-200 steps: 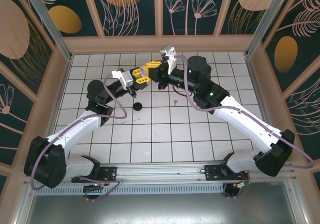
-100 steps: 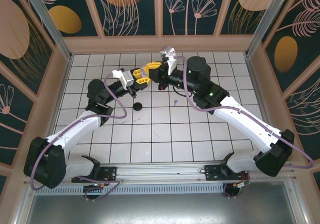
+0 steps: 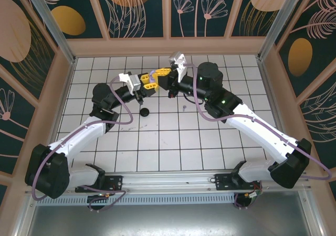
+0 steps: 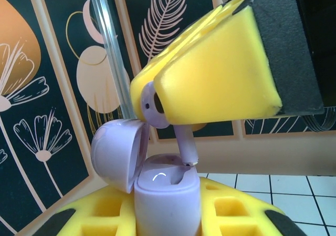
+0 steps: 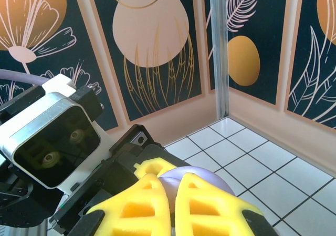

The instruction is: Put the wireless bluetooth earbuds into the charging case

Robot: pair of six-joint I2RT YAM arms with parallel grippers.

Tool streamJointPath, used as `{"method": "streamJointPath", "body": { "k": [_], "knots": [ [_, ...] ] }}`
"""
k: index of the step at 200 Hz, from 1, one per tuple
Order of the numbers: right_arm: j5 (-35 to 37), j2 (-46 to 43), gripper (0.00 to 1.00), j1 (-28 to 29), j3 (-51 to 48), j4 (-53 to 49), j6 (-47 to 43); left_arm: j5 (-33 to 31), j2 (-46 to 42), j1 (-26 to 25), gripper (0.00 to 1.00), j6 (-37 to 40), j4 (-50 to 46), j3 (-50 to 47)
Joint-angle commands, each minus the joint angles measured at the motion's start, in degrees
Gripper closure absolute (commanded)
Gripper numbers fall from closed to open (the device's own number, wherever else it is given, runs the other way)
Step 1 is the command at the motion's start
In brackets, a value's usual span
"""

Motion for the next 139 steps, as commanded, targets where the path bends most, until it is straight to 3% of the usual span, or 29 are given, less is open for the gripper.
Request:
{"method": "streamJointPath", "body": {
  "k": [1, 139],
  "knots": [
    [-2.40, 0.44, 0.96, 0.17, -1.84, -4.99, -1.12, 0.75, -1.63, -0.40, 1.00, -1.33, 4.25, 3.84],
    [1.06, 4.49, 0.97, -0.27, 4.21, -4.08, -0.74, 3.33, -2.48, -0.82, 1.00, 0.40, 1.09, 2.81]
  ]
}}
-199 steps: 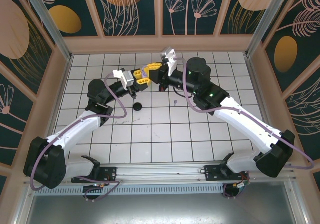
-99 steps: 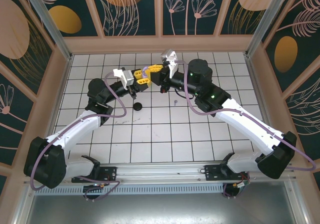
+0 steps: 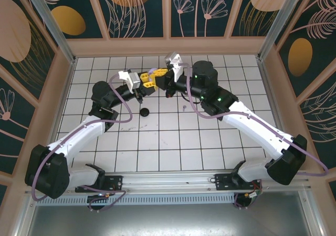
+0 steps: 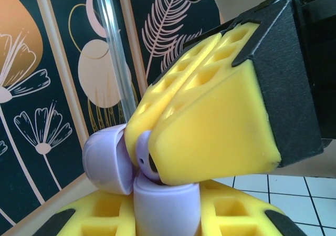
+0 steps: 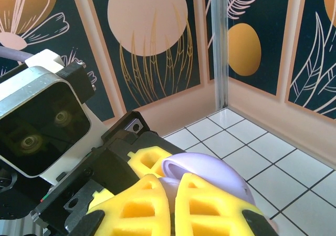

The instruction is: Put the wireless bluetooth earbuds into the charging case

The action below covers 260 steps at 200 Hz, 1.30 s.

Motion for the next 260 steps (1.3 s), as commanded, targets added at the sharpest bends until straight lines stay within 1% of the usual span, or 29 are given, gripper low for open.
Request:
{"method": "streamJointPath", "body": {
  "k": [1, 15, 23, 42, 52, 84, 126, 160, 164, 176, 184, 206, 221, 240, 252, 255, 260],
  "knots": [
    [0.72, 1.67, 0.97, -0.42, 2.28, -2.33, 0.36, 3.38, -2.37, -1.22, 1.00, 1.24, 3.71, 1.62],
    [-0.40, 1.67, 0.96, -0.78, 2.75, -2.91, 0.28, 3.25, -2.53, -1.23, 1.00, 1.26, 3.72, 1.49],
    [-1.40, 1.66, 0.92, -0.82, 3.04, -3.66, 0.00, 3.12, -2.62, -1.22, 1.00, 1.35, 3.63, 1.55],
    [-2.49, 1.88, 0.66, -0.84, 3.84, -5.45, -0.21, 3.15, -2.69, -1.23, 1.00, 1.28, 3.63, 1.66],
    [-2.60, 1.85, 0.58, -0.82, 4.05, -5.77, 0.17, 2.81, -2.59, -1.27, 1.00, 1.06, 3.63, 1.73],
    [-1.58, 0.60, 0.52, -0.82, 5.07, -5.55, 2.76, 1.03, -2.13, -1.31, 1.00, 0.34, 3.92, 1.13],
    [2.51, -1.46, 0.36, -1.25, 8.73, -5.78, 7.23, -0.71, -1.38, -1.31, 1.00, -1.41, 6.75, -0.83],
    [5.05, -4.04, 0.34, -2.61, 11.75, -5.98, 12.69, -2.30, -0.81, -1.32, 1.00, -2.28, 9.20, -2.51],
    [5.59, -4.35, 0.33, -2.94, 12.03, -6.29, 13.73, -2.54, -0.71, -1.31, 1.00, -2.39, 9.37, -2.68],
    [6.57, -5.00, 0.33, -4.29, 13.15, -8.35, 16.08, -3.65, -0.65, -1.31, 1.00, -2.46, 10.31, -3.39],
    [8.88, -5.44, 0.32, -5.07, 13.32, -9.92, 17.80, -4.49, -0.64, -1.31, 1.00, -2.47, 11.18, -4.06],
    [11.38, -5.73, 0.32, -9.51, 12.14, -15.79, 22.10, -7.23, -0.77, -1.32, 1.00, -2.08, 13.15, -5.61],
    [12.75, -4.54, 0.32, -12.52, 10.35, -20.81, 24.38, -9.21, -1.08, -1.33, 1.00, -1.85, 15.40, -6.89],
    [16.47, -1.17, 0.33, -14.51, 8.11, -27.27, 27.13, -11.50, -1.32, -1.31, 1.00, -1.89, 15.94, -7.67],
    [17.13, 1.39, 0.33, -14.53, 5.83, -29.43, 29.65, -12.01, -1.25, -1.31, 1.00, -2.25, 15.86, -7.57],
    [17.29, 2.15, 0.34, -16.04, 5.32, -29.81, 30.19, -12.15, -1.25, -1.31, 1.00, -2.41, 15.77, -7.55],
    [17.33, 3.51, 0.34, -16.52, 4.45, -30.28, 30.95, -12.29, -1.23, -1.31, 1.00, -2.58, 15.62, -7.41]
  ]
}}
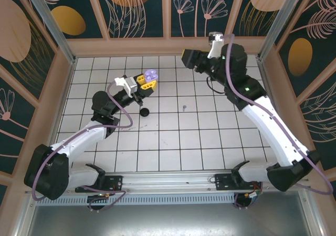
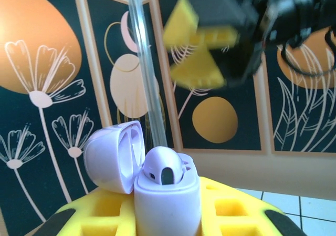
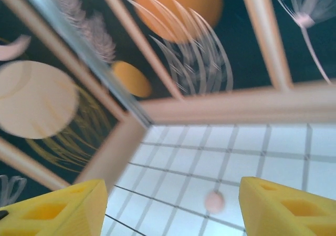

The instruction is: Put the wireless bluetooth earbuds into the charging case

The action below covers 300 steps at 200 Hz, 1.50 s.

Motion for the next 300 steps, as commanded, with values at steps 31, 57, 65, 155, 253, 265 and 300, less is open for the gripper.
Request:
{"method": "streamJointPath", "body": {
  "k": [31, 57, 65, 155, 253, 265, 300],
  "knots": [
    [6.17, 17.13, 0.43, -2.55, -6.28, -14.84, 8.96, -3.96, -0.96, -0.22, 1.00, -0.98, 3.86, -0.56],
    [5.91, 26.54, 0.53, -3.47, -5.27, -17.99, 9.72, -4.50, -1.41, -0.22, 1.00, -0.72, 4.14, -1.43],
    [5.75, 28.87, 0.54, -3.46, -4.54, -18.86, 9.44, -4.63, -1.56, -0.22, 1.00, -0.59, 4.29, -1.71],
    [2.98, 41.27, 0.61, -3.05, 7.02, -27.10, 11.64, -4.72, -1.59, -0.22, 1.00, -1.45, 7.86, -4.17],
    [7.66, 50.04, 0.63, -0.59, 15.97, -35.28, 11.37, -4.93, -1.06, -0.25, 1.00, -1.46, 10.06, -5.21],
    [7.75, 50.39, 0.63, -0.59, 15.94, -35.39, 11.39, -5.00, -1.13, -0.22, 1.00, -1.43, 10.07, -5.32],
    [8.40, 51.18, 0.63, 0.87, 15.62, -35.27, 11.63, -4.93, -1.15, -0.22, 1.00, -1.38, 10.30, -5.50]
  ]
}}
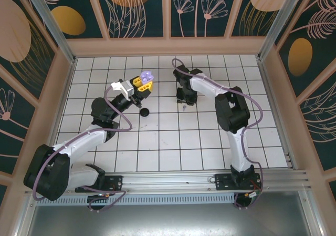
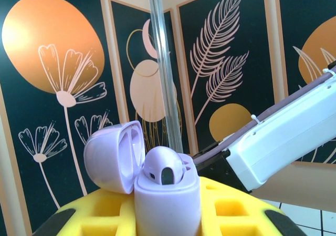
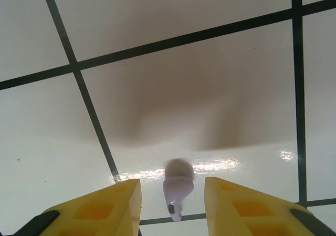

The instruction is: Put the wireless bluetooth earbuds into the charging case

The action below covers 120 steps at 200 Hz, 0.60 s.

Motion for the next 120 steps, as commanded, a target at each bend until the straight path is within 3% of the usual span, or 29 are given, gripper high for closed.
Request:
{"method": "streamJointPath", "body": {
  "k": [1, 120],
  "knots": [
    [1.72, 1.83, 0.63, 0.97, 1.81, -2.61, 1.22, -0.43, -0.71, -0.22, 1.00, -0.30, 3.38, -0.49],
    [1.83, 4.70, 0.68, 1.56, 3.47, -2.83, 0.98, -0.41, -1.15, -0.22, 1.00, 0.14, 3.46, -0.93]
  ]
}}
